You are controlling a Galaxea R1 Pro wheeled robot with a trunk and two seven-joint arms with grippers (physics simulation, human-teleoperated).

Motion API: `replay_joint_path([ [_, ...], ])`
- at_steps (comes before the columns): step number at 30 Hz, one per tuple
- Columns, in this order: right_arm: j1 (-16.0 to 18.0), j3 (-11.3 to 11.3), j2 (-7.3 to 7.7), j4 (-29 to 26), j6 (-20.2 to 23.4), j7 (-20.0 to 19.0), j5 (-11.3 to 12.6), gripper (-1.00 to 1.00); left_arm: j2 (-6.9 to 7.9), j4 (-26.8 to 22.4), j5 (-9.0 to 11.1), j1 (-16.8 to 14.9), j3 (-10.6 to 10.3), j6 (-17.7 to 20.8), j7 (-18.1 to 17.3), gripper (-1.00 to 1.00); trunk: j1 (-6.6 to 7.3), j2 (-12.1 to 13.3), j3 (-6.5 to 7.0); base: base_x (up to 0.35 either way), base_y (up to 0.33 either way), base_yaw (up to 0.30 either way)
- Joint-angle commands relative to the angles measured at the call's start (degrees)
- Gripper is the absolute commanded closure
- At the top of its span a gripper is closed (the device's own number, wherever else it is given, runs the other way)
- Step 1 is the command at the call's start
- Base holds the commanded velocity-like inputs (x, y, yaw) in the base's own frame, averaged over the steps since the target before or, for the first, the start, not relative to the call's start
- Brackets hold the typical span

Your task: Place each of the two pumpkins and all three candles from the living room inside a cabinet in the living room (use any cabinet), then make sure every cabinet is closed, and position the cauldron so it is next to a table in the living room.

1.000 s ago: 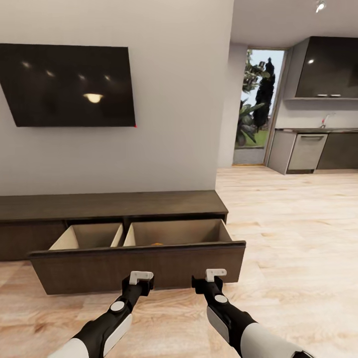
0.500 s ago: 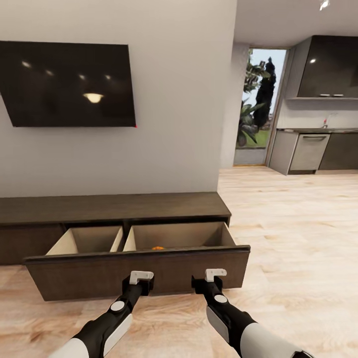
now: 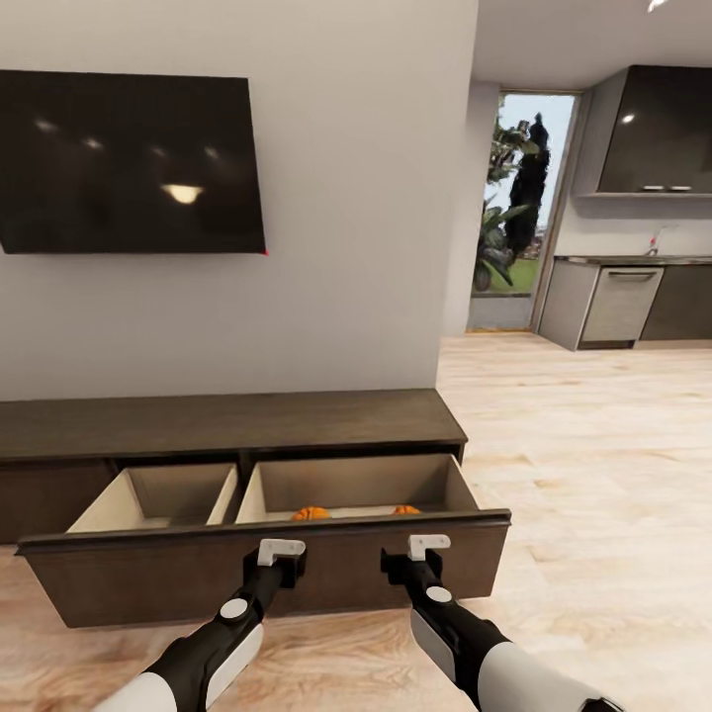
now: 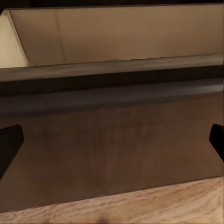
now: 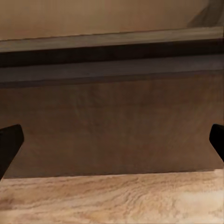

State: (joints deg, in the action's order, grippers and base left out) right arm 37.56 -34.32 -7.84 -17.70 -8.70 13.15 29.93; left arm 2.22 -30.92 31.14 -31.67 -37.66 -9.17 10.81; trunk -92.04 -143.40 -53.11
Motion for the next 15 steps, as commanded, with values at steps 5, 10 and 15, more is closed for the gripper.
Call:
replay_joint_path([
  [5,0.1,-0.5,0.01,0.0,-0.3,0.3,0.6,-1.00,0.07,0.0,0.4,-0.1,-0.5,-0.2,0.4,-1.00,0.00,0.0,-0.06,0.111,0.000,0.000],
  [10,0.1,-0.5,0.01,0.0,-0.3,0.3,0.6,-1.00,0.07,0.0,0.4,-0.1,-0.5,-0.2,0.4,-1.00,0.00,0.0,-0.06,0.268,0.000,0.000],
  [15,0.1,-0.5,0.01,0.0,-0.3,0.3,0.6,-1.00,0.07,0.0,0.4,-0.1,-0.6,-0.2,0.5,-1.00,0.00,0.0,-0.06,0.321,0.000,0.000],
])
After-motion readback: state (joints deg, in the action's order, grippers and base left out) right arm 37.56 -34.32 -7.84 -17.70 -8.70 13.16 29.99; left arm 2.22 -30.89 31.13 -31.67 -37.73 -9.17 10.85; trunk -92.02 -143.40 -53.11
